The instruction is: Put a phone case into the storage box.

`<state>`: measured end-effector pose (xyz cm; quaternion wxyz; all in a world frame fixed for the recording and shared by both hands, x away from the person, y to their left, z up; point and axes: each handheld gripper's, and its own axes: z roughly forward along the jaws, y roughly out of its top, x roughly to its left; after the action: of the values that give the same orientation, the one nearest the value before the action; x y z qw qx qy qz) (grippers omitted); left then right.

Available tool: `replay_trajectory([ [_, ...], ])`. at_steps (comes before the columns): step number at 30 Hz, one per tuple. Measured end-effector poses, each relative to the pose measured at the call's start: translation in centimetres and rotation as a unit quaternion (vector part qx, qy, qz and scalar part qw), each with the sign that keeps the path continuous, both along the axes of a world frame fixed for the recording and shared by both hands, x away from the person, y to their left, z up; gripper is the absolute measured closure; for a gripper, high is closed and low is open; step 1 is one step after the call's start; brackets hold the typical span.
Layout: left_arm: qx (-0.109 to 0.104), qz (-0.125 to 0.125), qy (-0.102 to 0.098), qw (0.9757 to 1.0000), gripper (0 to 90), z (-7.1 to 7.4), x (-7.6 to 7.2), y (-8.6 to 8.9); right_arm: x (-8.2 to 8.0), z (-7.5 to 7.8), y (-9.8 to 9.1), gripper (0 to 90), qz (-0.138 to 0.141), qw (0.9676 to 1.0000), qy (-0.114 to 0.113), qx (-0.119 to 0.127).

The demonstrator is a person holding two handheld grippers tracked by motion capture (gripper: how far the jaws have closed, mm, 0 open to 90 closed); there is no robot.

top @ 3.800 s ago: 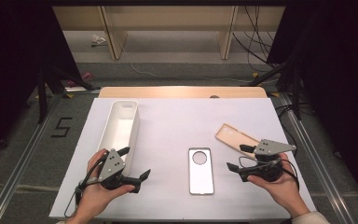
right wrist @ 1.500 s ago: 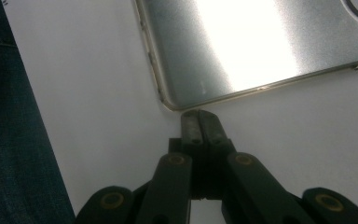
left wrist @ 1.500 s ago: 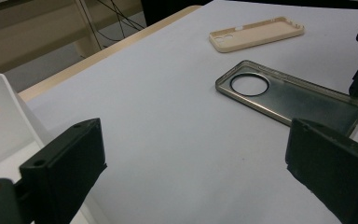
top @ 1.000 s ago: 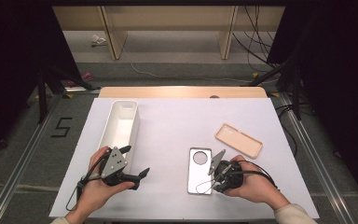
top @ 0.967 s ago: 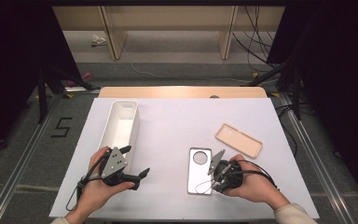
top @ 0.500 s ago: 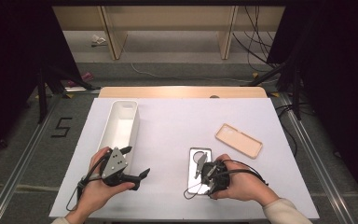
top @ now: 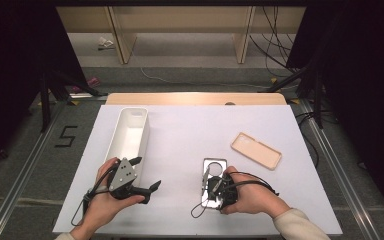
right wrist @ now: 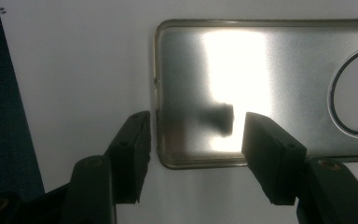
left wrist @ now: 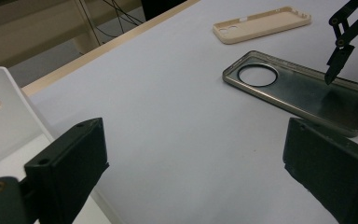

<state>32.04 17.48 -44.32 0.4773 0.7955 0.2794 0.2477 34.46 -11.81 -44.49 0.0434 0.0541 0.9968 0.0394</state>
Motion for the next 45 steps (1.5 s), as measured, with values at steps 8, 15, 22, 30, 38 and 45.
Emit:
replay_trajectory([
  [8, 0.000, -0.001, 0.001, 1.0000, 6.0, 0.0, 0.0, 0.0, -0.1, -0.2, 0.9, 46.5, 0.013, 0.9998, 0.001, -0.014],
  [15, -0.001, -0.003, 0.001, 1.0000, 6.0, 0.0, 0.0, -0.1, -0.4, -0.7, 1.5, 54.6, 0.022, 0.9996, 0.005, -0.017],
  [22, -0.001, -0.005, 0.001, 1.0000, 6.2, 0.0, -0.1, -0.1, -0.7, -0.9, 1.6, 62.8, 0.017, 0.9993, 0.017, -0.028],
  [30, -0.001, -0.006, 0.001, 1.0000, 6.2, 0.0, -0.1, -0.1, -0.9, -0.9, 1.5, 69.1, 0.017, 0.9990, 0.022, -0.036],
  [38, -0.001, -0.007, 0.002, 1.0000, 6.3, -0.1, -0.1, -0.2, -1.0, -0.8, 1.4, 76.1, 0.013, 0.9988, 0.023, -0.042],
  [45, 0.000, -0.009, 0.003, 1.0000, 6.5, -0.1, -0.1, -0.2, -1.1, -0.9, 1.5, 84.3, 0.013, 0.9986, 0.026, -0.045],
])
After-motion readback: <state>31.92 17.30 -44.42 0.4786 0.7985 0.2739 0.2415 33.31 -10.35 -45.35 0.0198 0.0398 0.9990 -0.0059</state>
